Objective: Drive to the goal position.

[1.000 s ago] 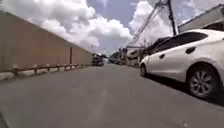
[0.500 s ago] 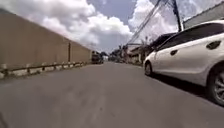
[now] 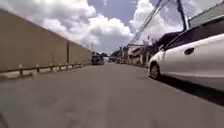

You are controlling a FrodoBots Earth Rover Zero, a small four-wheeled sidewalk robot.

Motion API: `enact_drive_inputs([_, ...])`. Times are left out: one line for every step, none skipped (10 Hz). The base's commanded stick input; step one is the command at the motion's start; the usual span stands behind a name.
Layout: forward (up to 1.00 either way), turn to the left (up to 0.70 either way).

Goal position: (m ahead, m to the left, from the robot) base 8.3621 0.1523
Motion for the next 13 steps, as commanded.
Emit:
enact_drive_inputs([1.0, -0.1])
enact_drive_inputs([1.0, 0.0])
enact_drive_inputs([1.0, 0.0])
enact_drive_inputs([1.0, 0.0])
enact_drive_inputs([1.0, 0.0])
enact_drive_inputs([1.0, 0.0])
enact_drive_inputs([1.0, 0.0])
enact_drive_inputs([1.0, 0.0])
enact_drive_inputs([1.0, 0.0])
enact_drive_inputs([1.0, 0.0])
enact_drive_inputs([1.0, 0.0])
enact_drive_inputs([1.0, 0.0])
enact_drive_inputs([1.0, 0.0])
